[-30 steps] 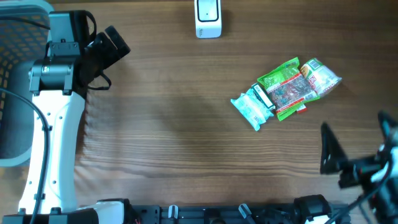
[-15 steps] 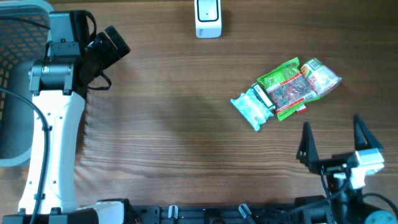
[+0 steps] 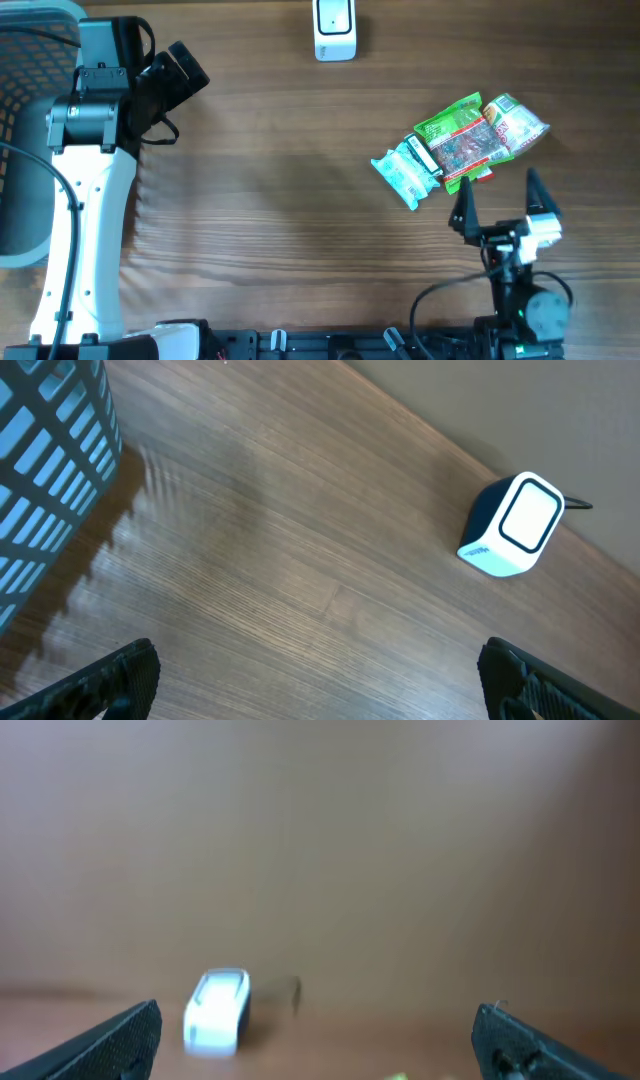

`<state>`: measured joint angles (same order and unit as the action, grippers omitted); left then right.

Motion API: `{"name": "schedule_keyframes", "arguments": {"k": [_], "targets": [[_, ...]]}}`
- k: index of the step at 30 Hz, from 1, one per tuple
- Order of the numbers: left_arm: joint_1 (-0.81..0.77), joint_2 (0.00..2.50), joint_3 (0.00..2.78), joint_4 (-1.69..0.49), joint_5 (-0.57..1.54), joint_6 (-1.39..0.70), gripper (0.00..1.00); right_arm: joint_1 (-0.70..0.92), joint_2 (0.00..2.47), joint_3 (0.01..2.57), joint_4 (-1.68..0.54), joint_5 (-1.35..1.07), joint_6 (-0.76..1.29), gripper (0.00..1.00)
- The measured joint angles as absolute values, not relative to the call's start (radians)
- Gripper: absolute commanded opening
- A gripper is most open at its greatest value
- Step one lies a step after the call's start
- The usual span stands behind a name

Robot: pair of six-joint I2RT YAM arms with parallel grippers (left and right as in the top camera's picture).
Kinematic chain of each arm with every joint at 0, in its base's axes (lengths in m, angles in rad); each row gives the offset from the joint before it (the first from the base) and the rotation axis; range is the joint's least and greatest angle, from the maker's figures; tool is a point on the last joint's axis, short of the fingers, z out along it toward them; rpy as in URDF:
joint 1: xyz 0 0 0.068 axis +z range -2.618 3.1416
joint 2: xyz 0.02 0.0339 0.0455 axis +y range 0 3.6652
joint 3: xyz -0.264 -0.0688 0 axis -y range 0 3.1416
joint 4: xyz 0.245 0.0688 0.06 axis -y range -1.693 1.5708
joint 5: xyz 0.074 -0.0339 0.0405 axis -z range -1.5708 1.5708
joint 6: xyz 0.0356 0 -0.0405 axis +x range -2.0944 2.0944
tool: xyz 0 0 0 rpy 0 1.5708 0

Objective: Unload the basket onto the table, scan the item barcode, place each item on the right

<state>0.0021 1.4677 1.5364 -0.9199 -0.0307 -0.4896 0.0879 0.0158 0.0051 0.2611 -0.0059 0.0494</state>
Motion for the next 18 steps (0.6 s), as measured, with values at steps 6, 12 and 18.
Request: {"name": "schedule_keyframes", "arguments": {"k": [6,12,18], "targets": [[0.002,1.468,1.536,-0.920,-0.031,-0.490,1.00,0.088,0.015,0.006,0.017,0.046,0.136,1.00],[0.002,1.468,1.536,-0.920,-0.031,-0.490,1.00,0.088,0.014,0.006,0.008,0.046,0.165,1.00],[0.002,1.468,1.536,-0.920,-0.031,-0.490,1.00,0.088,0.014,0.006,0.007,0.046,0.176,1.00]]}}
